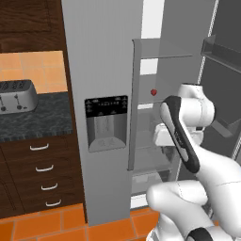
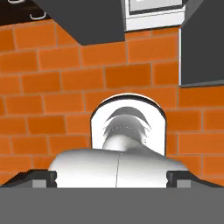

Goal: Take the strawberry from the fridge and place it on top of the pancake, located on the dining counter.

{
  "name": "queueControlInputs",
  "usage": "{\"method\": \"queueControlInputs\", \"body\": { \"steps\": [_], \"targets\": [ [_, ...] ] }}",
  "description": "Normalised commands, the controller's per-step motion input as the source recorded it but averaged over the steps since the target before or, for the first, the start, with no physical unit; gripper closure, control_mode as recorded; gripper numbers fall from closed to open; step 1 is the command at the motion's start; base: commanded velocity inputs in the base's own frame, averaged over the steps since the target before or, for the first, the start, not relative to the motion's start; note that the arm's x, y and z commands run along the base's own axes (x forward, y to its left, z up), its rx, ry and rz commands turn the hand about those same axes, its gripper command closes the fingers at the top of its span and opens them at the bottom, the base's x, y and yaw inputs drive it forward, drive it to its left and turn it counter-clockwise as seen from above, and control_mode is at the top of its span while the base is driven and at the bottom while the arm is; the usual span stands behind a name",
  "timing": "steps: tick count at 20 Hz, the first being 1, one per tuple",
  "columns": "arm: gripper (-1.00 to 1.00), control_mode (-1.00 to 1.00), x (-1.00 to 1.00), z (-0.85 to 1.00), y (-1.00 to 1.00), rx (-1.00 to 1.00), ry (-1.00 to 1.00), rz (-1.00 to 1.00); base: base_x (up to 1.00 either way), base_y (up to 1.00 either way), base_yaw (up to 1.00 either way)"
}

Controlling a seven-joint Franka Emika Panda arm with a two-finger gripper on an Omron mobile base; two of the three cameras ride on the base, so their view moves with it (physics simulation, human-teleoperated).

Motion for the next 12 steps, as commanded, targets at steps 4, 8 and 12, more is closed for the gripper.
{"method": "queueControlInputs", "body": {
  "steps": [4, 8, 12],
  "targets": [
    [-1.00, -1.00, -0.26, -0.01, 0.18, -0.27, -0.11, 0.04, 0.00, 0.00, 0.00],
    [-1.00, -1.00, -0.07, -0.16, 0.00, 0.00, -0.12, 0.00, 0.00, 0.00, 0.00],
    [-1.00, -1.00, 0.00, -0.06, 0.00, 0.00, -0.03, 0.00, 0.00, 0.00, 0.00]
  ]
}}
